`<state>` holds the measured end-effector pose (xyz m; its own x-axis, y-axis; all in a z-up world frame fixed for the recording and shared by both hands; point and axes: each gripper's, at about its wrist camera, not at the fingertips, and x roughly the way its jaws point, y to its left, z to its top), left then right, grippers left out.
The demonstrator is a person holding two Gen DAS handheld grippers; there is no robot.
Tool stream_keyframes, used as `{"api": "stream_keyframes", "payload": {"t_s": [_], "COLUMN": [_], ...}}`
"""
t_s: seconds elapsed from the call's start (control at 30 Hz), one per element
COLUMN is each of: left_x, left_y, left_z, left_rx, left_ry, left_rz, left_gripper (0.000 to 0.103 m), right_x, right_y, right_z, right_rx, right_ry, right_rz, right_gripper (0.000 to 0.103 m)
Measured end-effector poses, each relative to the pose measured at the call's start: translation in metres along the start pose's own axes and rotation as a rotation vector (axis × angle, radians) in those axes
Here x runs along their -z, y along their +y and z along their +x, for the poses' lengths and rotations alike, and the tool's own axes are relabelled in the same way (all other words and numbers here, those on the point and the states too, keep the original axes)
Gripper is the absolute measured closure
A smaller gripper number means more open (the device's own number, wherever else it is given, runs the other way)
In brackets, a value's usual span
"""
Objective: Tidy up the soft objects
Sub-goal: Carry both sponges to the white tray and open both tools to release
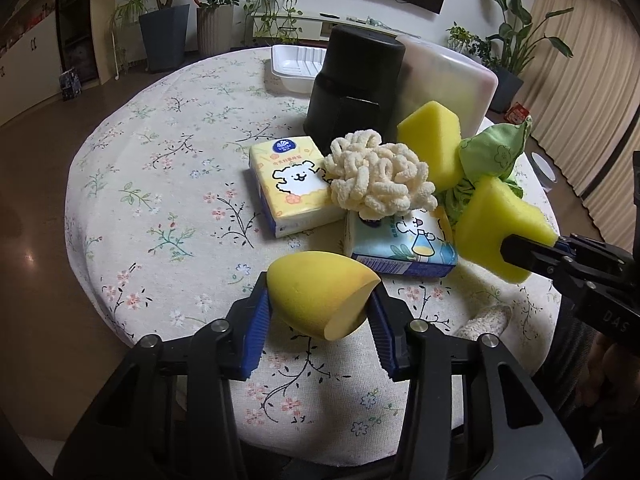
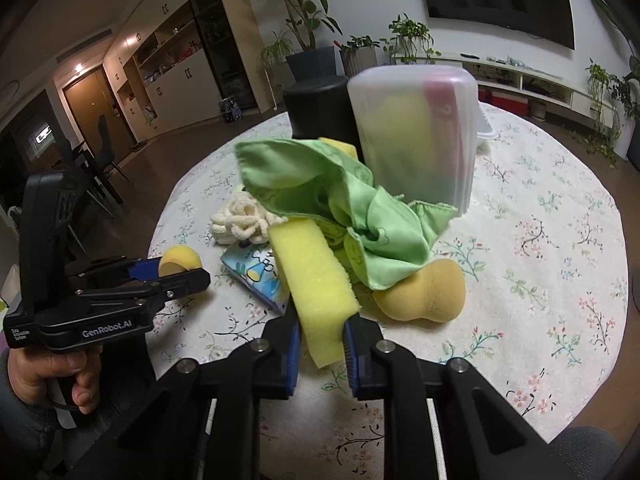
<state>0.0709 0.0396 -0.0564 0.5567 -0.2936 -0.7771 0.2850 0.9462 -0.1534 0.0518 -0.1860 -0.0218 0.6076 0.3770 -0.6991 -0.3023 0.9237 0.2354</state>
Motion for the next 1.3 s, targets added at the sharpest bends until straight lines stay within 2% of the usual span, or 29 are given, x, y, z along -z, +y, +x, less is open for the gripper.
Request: {"api": "stream_keyframes", "payload": {"t_s": [0.17,0.47,0.63,0.77,1.07,1.3], "left_x": [0.000,-0.005,-0.015,-0.028,-0.083,-0.145], "left_y": [0.002,-0.001,-0.004,0.000,0.028,0.056], "left_z": [-0.010,-0.025,-0.029,-0.035,-0.031,-0.008], "left_rx": [0.004,0.019,0.029,0.034,-0.026,-0.037], "left_ry": [-0.016,-0.032,-0.037,-0.054,-0.097,-0.115], "left_rz": [-0.016,-0.007,0.002,0.000,0.013,0.031], "left_gripper": [0.061,0.061,0.061,0.061,0.061,0.061], "right_x": [-0.004,-0.002,0.001,0.000,-0.046,-0.095], "right_y": [0.005,-0.006,-0.019,-0.044,-0.112,-0.159], "right_z": [-0.015,-0.030,-0.043,-0.057,-0.074,-0.050], "right_rx": [-0.014,-0.049,-0.036,0.003,0.175,0.227], "right_ry": [-0.019,-0.003,0.013,0.022,-0.055,-0.075], "right_rz": [-0.020,0.007,0.013,0.044,0.033,0.020], "right_gripper": [0.084,0.084,0.084,0.084,0.084,0.084]}}
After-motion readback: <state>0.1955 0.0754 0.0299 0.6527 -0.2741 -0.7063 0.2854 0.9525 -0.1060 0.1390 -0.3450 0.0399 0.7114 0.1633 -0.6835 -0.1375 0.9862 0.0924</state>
